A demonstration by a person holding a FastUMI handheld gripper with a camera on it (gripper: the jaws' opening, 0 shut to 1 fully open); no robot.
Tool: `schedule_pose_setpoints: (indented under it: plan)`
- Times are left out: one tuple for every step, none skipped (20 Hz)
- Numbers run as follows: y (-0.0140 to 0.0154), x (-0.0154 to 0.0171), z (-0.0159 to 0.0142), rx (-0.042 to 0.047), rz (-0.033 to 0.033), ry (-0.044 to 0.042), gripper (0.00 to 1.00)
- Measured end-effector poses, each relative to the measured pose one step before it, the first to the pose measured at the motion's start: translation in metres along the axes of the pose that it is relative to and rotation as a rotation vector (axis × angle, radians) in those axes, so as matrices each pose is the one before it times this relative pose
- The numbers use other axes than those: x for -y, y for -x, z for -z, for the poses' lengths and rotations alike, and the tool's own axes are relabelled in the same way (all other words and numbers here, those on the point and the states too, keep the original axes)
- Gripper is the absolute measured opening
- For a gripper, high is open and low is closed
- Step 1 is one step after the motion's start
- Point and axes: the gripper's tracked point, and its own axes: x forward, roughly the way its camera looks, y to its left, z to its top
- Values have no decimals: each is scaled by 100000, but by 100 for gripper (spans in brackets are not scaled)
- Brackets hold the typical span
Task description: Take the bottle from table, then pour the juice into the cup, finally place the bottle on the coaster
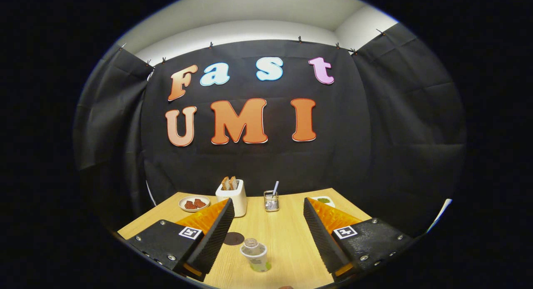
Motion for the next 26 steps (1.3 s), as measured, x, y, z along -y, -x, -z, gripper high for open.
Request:
schedule_pose_setpoints:
  plan:
    - [-354,-284,948,-708,-349,-621,99]
    - [-284,-251,1202,-1183,-231,-249,99]
    - [-274,-370,1263,-1757,-509,93,99]
    - [-274,-188,1211,-1975,-57,312,99]
    - [-288,-90,1386,-2857,117,204,99]
    - [-277,-180,1443,-2837,-356,202,99]
    - [-367,-56,1271,-2448,162,148,99]
    - [-401,105,1090,-2158,157,161,99]
    - [-353,70,1180,-2278,583,172,99]
    - [-470,168,1102,-1805,433,477,99]
    - [-400,-67,1170,-2113,102,388,99]
    - [-432,-75,1083,-1917,192,438,99]
    - [-409,-17,1194,-2115,-113,490,99]
    - [-284,-123,1173,-2288,-248,497,99]
    - [-314,-187,1076,-2023,-563,318,99]
    - [-342,-203,936,-2009,-329,275,99]
    - [-366,-40,798,-1600,9,312,99]
    - [-509,-62,740,-1609,-60,472,99]
    - [-530,-209,659,-1143,-380,707,99]
    - [-490,-185,500,-957,-245,900,99]
    - [-623,-195,593,-1640,-531,770,99]
    - [-426,-225,733,-1922,-638,174,99]
    - [-358,-268,598,-2154,-1017,20,99]
    - [-313,-65,255,-846,-67,-174,99]
    - [-473,-216,40,-302,-694,-536,100]
    - [-429,-170,54,-163,-470,-521,99]
